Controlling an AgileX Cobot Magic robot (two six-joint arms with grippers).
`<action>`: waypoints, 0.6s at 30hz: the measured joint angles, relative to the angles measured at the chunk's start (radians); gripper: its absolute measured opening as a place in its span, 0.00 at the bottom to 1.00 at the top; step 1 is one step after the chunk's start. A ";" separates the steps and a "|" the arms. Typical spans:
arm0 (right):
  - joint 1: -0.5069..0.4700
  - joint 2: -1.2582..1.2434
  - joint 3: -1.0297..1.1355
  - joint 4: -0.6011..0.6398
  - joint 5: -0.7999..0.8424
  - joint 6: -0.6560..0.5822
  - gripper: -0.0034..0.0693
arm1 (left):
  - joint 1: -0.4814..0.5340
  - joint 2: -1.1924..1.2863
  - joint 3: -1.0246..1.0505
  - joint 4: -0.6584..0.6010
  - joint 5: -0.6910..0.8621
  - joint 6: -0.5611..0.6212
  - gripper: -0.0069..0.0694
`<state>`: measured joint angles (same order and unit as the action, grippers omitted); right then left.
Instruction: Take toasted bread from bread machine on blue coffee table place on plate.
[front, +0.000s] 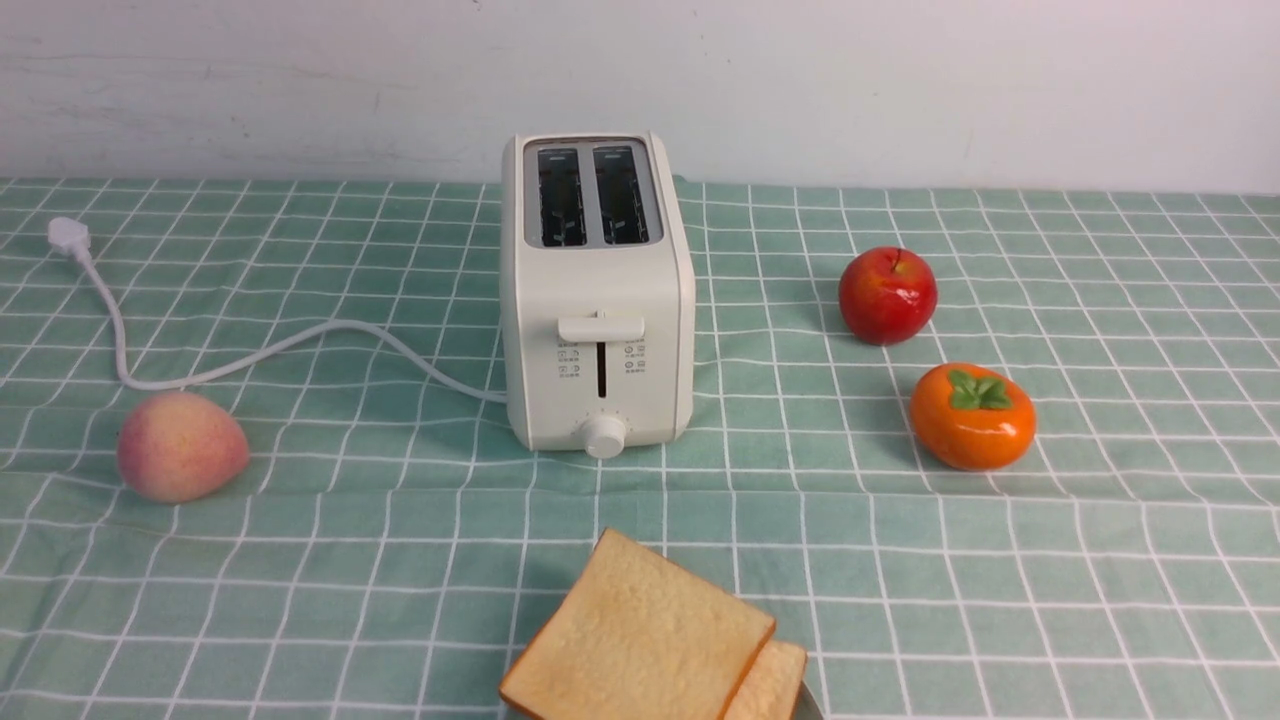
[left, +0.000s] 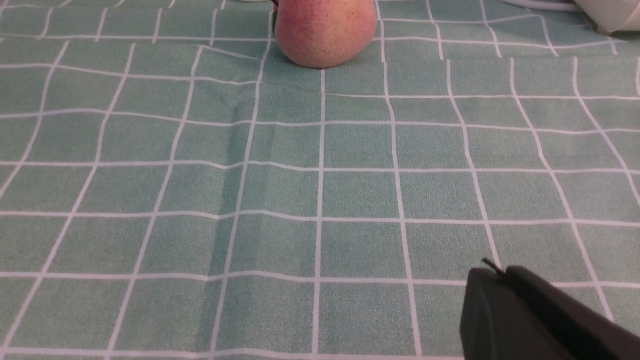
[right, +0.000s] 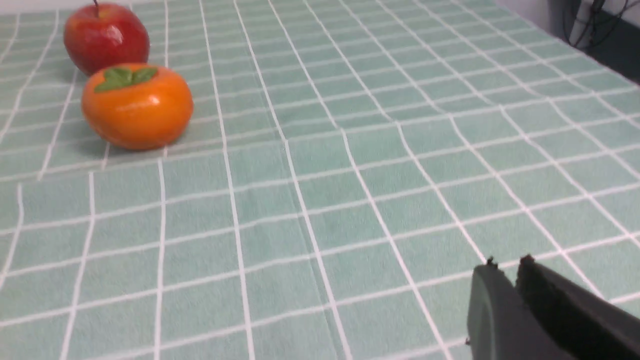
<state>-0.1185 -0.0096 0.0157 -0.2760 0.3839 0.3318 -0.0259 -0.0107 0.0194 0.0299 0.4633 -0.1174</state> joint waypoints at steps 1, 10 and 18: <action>0.000 0.000 0.000 -0.002 0.001 0.000 0.15 | 0.000 0.000 0.000 0.000 0.000 0.000 0.10; 0.000 0.000 0.000 -0.027 0.016 0.000 0.17 | 0.000 0.000 0.000 0.000 -0.001 0.000 0.12; 0.000 0.000 0.000 -0.031 0.018 0.000 0.18 | 0.000 0.000 0.000 0.000 -0.001 0.000 0.13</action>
<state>-0.1185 -0.0096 0.0157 -0.3074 0.4018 0.3318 -0.0259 -0.0107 0.0194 0.0296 0.4621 -0.1174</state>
